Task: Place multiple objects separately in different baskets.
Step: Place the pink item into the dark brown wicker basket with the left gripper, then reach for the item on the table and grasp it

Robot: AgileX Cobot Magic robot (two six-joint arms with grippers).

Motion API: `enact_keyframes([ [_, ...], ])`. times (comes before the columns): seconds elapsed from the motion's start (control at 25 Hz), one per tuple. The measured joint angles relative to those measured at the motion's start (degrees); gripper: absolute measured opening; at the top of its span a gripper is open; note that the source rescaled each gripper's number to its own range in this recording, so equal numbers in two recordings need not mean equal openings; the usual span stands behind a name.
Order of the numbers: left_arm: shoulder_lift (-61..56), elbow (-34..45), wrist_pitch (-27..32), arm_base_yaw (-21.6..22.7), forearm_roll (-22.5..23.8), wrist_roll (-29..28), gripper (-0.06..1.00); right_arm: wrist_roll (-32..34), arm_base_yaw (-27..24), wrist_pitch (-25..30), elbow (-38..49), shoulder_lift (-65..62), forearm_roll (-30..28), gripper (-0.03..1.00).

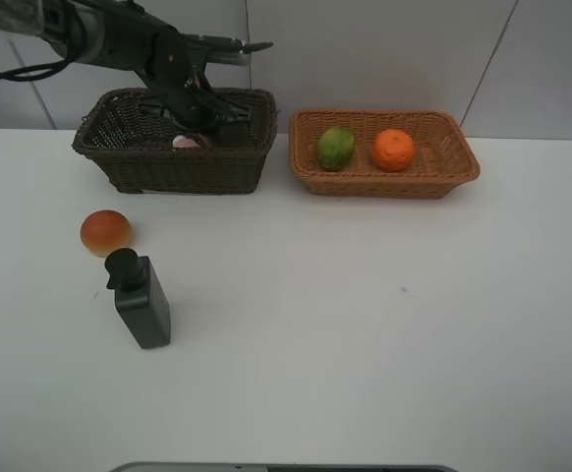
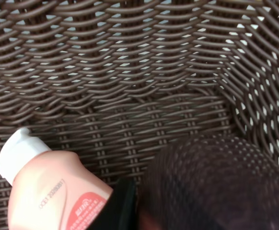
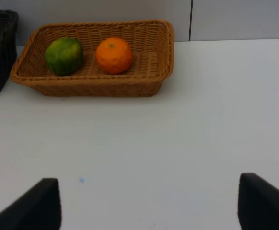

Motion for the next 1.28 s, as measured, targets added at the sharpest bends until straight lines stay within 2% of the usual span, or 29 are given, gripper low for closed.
enact_keyframes([
  [0.08, 0.0, 0.0, 0.06, 0.0, -0.38, 0.0, 0.01, 0.0, 0.0, 0.0, 0.0, 0.0, 0.0, 0.55],
  [0.16, 0.0, 0.0, 0.79, 0.0, -0.49, 0.0, 0.1, 0.0, 0.0, 0.0, 0.0, 0.0, 0.0, 0.55],
  [0.2, 0.0, 0.0, 1.29, 0.0, -0.49, 0.0, 0.19, 0.0, 0.0, 0.0, 0.0, 0.0, 0.0, 0.55],
  [0.36, 0.0, 0.0, 2.6, -0.11, -0.44, -0.01, 0.79, 0.0, 0.0, 0.0, 0.0, 0.0, 0.0, 0.55],
  [0.4, -0.05, 0.0, 2.87, -0.17, -0.44, -0.01, 0.89, 0.0, 0.0, 0.0, 0.0, 0.0, 0.0, 0.55],
  [0.48, -0.8, 0.0, 3.04, -0.17, -0.39, -0.01, 0.98, 0.0, 0.0, 0.0, 0.0, 0.0, 0.0, 0.55],
  [0.8, -7.01, 0.0, 7.65, -0.29, -0.26, -0.01, 1.0, 0.0, 0.0, 0.0, 0.0, 0.0, 0.0, 0.55],
  [0.96, -11.04, 0.0, 13.67, -1.03, -0.21, 0.11, 1.0, 0.0, 0.0, 0.0, 0.0, 0.0, 0.0, 0.55],
  [1.28, -16.68, 0.0, 27.06, -6.26, -1.08, 3.72, 1.0, 0.0, 0.0, 0.0, 0.0, 0.0, 0.05, 0.55],
])
